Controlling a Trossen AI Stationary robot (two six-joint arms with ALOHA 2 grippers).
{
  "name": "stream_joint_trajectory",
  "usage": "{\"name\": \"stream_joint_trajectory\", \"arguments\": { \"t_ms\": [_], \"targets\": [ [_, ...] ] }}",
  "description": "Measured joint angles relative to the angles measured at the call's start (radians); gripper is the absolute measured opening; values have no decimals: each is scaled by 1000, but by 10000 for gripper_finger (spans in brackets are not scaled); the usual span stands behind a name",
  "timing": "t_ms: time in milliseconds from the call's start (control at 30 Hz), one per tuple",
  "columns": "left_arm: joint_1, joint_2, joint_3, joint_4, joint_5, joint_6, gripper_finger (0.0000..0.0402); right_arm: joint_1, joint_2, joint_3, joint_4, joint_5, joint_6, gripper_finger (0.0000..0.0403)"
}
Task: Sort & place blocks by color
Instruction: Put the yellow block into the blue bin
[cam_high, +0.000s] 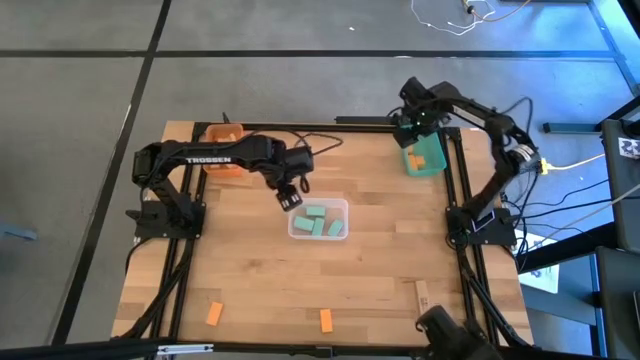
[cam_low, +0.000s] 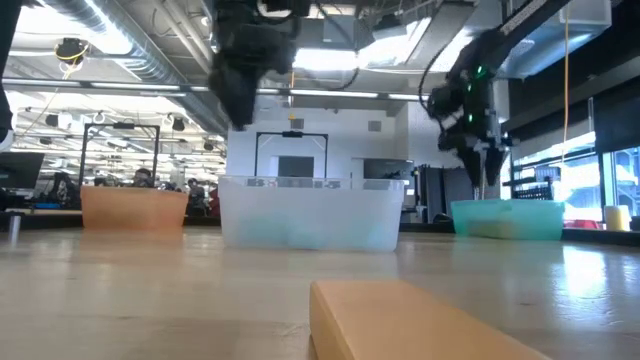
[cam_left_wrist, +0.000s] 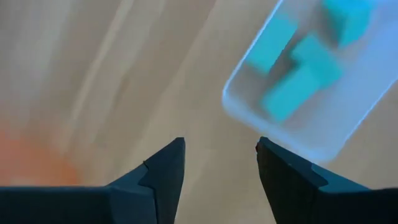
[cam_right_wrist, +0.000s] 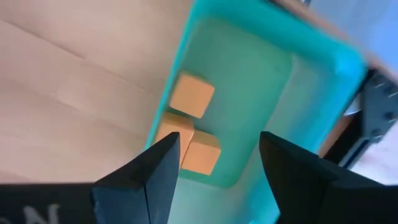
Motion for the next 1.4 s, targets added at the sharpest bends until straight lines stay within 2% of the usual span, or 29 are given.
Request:
{"name": "stream_joint_trajectory", "arguments": {
  "t_ms": [233,400,533,633,833,933,1033,1267,1400],
  "targets": [
    [-81,0,-1,-368,147,-428,188,66,-197,2,23,-38,-86,220],
    [-197,2,-1,-421,228,-623,188,105,-305,2,87,-145,-121,220],
    [-314,2,-1,-414,283,-812,188,124,-361,2,148,-262,-124,220],
    [-412,2,-1,-410,285,-979,188,131,-388,2,191,-341,-127,220],
    [-602,2,-1,-410,327,-1334,188,137,-402,2,246,-426,-134,220],
    [-689,2,-8,-383,349,-1505,188,137,-402,2,252,-466,-173,220],
    [-760,3,-47,-306,350,-1666,188,136,-402,2,256,-568,-246,220],
    [-899,3,-165,-94,357,-1806,188,144,-402,2,256,-901,-412,220],
    [-950,3,-255,30,350,-1888,188,161,-402,2,256,-941,-431,220]
  ]
}}
